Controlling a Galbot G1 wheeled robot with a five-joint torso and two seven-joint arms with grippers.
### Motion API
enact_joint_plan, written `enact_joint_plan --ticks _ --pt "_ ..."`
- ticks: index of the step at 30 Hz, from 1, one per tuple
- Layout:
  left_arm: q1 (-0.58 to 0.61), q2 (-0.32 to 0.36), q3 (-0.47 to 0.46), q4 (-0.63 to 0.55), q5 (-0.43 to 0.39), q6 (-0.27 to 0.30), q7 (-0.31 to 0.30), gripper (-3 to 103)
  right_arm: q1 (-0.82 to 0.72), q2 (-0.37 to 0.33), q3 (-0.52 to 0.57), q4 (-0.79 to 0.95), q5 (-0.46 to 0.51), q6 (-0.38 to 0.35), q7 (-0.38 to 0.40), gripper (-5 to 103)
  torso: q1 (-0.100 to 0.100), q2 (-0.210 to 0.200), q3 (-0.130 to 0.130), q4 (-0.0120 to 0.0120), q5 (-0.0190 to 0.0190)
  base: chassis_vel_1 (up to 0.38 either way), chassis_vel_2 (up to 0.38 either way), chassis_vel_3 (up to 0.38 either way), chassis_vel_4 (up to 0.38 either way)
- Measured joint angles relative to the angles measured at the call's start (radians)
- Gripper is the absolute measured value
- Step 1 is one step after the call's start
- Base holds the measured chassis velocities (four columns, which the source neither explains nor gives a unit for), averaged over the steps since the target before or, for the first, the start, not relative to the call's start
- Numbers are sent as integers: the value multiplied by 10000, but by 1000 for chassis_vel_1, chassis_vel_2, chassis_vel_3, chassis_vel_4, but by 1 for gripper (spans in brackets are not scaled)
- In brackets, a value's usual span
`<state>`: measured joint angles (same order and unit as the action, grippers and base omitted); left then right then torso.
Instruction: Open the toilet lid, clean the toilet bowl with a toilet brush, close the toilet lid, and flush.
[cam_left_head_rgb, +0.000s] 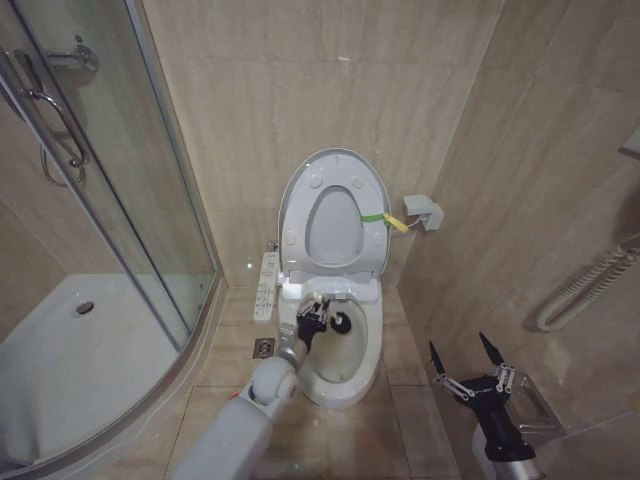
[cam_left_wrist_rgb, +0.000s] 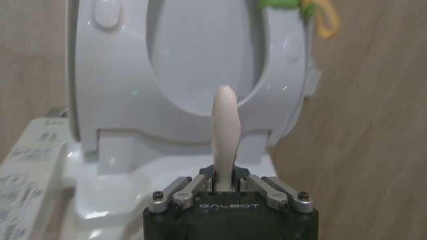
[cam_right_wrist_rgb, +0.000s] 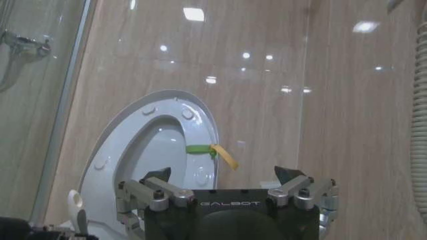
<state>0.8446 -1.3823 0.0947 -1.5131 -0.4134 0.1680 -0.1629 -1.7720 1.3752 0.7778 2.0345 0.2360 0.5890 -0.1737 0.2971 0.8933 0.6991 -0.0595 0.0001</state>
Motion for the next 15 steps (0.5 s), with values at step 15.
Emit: enact_joint_plan --ticks 15 --pt "191 -290 167 -1092 187 2394 -1392 18 0 0 0 0 0 0 0 100 1 0 1 -1 -2 0 0 0 0"
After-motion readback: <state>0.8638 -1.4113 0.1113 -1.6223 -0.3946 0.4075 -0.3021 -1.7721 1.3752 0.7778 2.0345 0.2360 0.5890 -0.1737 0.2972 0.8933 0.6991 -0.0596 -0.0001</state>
